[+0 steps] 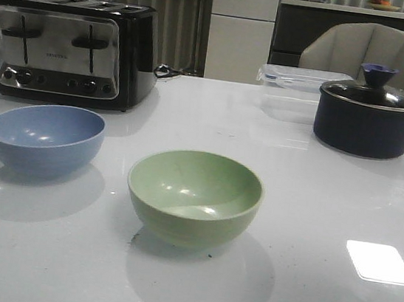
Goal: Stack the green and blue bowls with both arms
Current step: 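Lower the left gripper into the light blue bowl and grip its rim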
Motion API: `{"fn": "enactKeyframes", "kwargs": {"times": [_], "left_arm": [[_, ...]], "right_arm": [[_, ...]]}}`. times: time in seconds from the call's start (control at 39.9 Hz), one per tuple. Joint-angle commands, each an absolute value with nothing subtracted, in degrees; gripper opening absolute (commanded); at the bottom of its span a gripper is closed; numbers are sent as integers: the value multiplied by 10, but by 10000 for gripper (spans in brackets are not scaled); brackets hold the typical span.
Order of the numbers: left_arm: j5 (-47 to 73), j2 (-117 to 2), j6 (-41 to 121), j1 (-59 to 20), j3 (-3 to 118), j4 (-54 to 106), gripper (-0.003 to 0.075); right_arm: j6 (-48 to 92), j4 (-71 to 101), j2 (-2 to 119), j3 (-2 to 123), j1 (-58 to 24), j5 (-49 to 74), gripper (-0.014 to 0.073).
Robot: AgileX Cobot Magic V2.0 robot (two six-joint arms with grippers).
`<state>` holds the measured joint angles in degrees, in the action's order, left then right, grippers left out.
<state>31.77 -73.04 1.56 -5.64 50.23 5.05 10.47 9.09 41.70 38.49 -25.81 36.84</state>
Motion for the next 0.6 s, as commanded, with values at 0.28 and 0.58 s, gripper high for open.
{"fn": "enactKeyframes", "kwargs": {"times": [0.28,0.58], "left_arm": [[283,-922,17,-59,621,64,571],[287,-1023,17,-80,685,68,484]], "right_arm": [[111,94,414,401,-259,333,446],[111,94,414,401,-259,333,446]]}}
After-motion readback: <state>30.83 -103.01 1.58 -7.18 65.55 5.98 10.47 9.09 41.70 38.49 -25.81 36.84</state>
